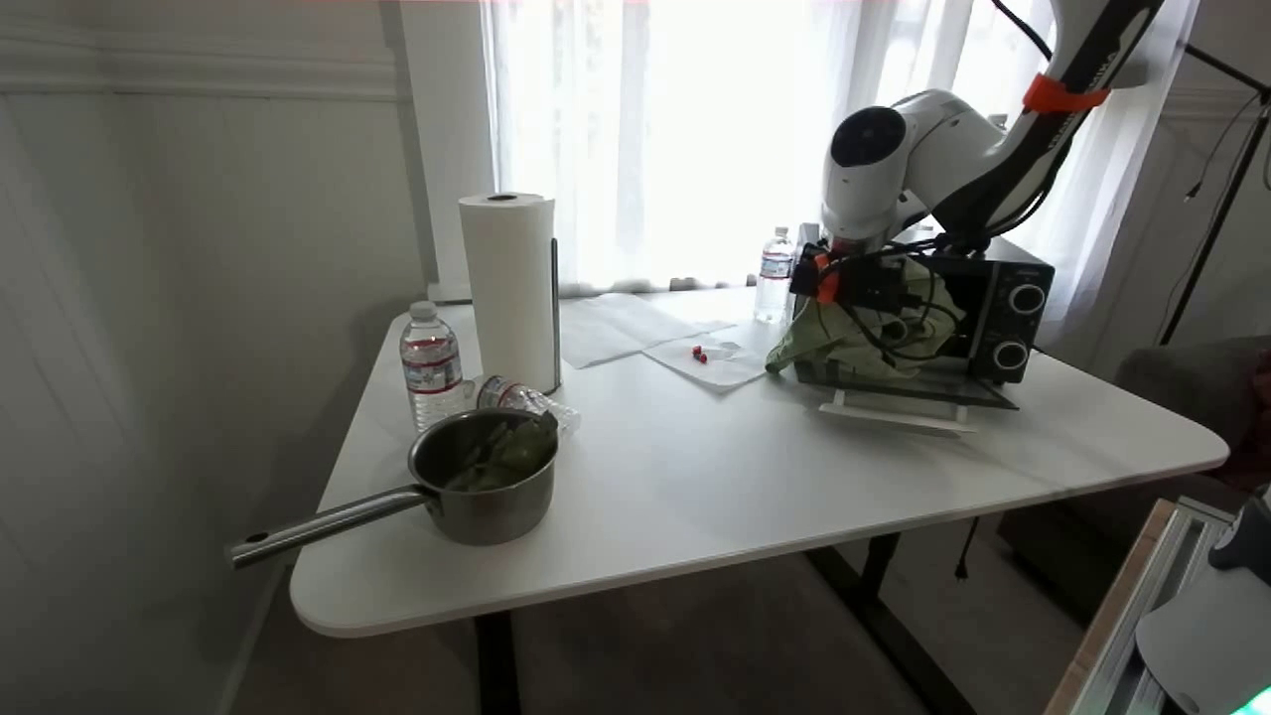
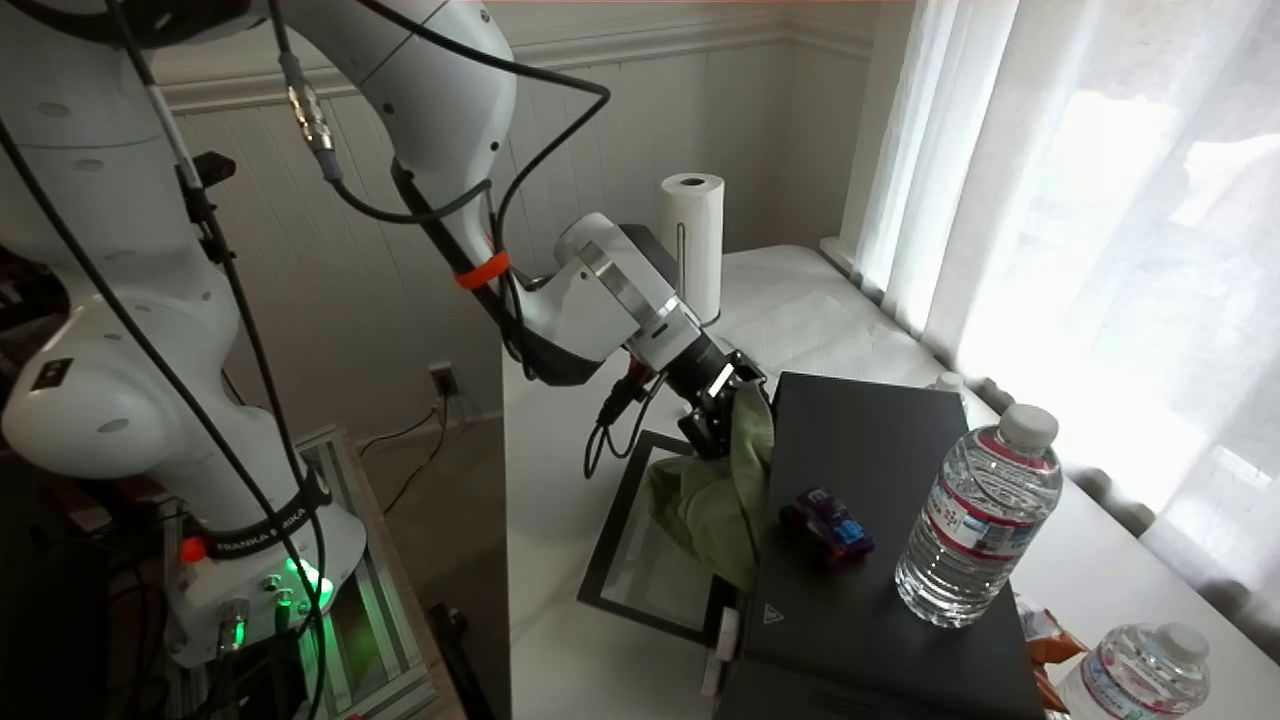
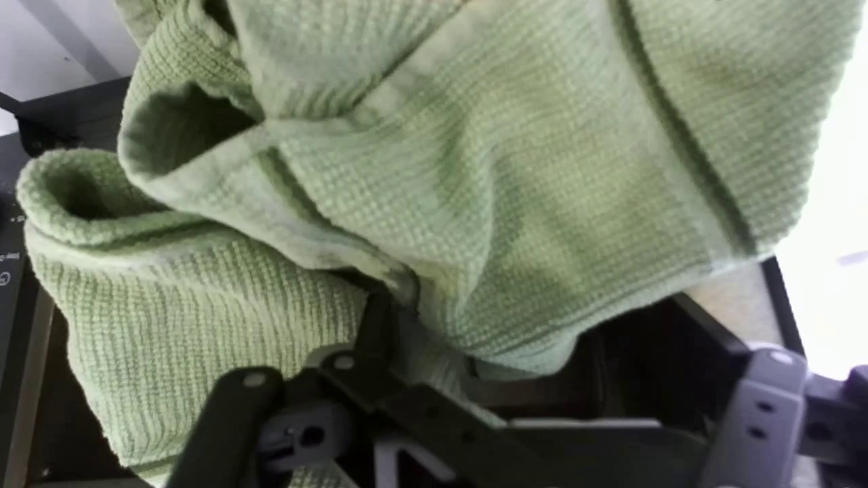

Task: Remove the towel from the microwave top and place it inside the microwave

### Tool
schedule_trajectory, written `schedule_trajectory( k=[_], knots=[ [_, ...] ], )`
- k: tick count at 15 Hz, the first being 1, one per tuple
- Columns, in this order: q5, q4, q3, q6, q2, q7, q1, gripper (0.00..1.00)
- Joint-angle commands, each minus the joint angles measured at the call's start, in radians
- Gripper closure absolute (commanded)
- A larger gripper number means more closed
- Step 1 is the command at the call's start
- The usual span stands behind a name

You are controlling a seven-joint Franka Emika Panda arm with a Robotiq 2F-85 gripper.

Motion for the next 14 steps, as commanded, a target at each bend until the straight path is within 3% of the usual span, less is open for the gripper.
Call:
schedule_trajectory(
  k=[1, 4, 7, 10, 14],
  knots=[
    [0.049, -0.052, 0.000, 0.013, -0.070, -0.068, 0.001, 0.00],
    [0.129, -0.066, -0.021, 0.007, -0.076, -0.162, 0.013, 0.00],
    [0.336, -0.113, -0.031, -0.014, -0.097, -0.415, 0.013, 0.00],
    [0.483, -0.133, -0.042, -0.073, -0.114, -0.575, 0.022, 0.00],
    [0.568, -0.126, -0.056, -0.184, -0.140, -0.674, 0.038, 0.00]
  ],
)
